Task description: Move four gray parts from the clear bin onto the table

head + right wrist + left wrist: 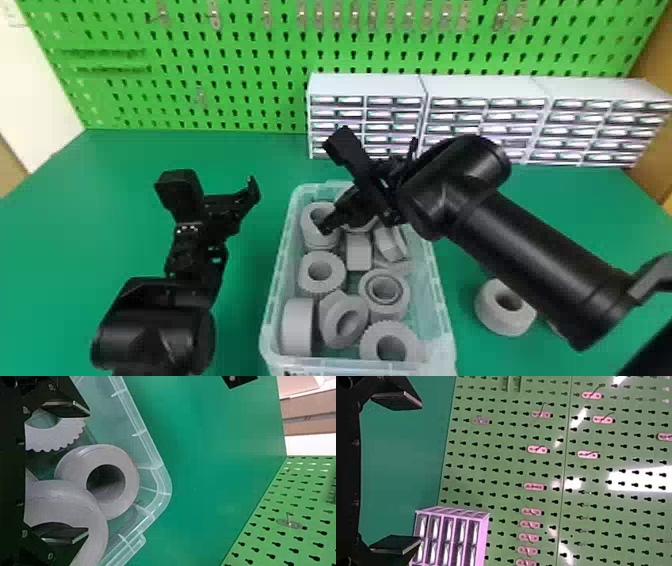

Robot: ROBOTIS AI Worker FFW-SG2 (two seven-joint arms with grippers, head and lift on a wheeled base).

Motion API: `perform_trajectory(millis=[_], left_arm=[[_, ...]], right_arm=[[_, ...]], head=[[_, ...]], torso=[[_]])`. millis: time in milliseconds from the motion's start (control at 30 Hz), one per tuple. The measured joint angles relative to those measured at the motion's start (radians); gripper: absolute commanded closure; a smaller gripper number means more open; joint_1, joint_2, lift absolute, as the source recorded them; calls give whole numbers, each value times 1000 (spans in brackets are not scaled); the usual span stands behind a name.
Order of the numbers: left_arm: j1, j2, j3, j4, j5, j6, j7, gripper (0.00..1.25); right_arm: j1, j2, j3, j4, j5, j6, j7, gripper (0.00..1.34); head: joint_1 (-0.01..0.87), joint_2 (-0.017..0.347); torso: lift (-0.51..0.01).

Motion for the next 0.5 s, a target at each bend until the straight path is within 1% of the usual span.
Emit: perform_trajectory(millis=[367, 467, 500], left_arm=[[1, 0, -2, 0, 1, 0, 0, 96], [1, 0, -2, 0, 1, 0, 0, 96], [1, 0, -2, 0, 2, 0, 0, 98]], right_arm=[[8, -5, -10, 6, 11, 10, 3, 246], [11, -6, -12, 12, 11, 10, 3, 288], [11, -6, -12, 14, 11, 11, 3, 335]], head=[[693, 72], [693, 72], [693, 72]], torso=[[-52], [-52], [-52]])
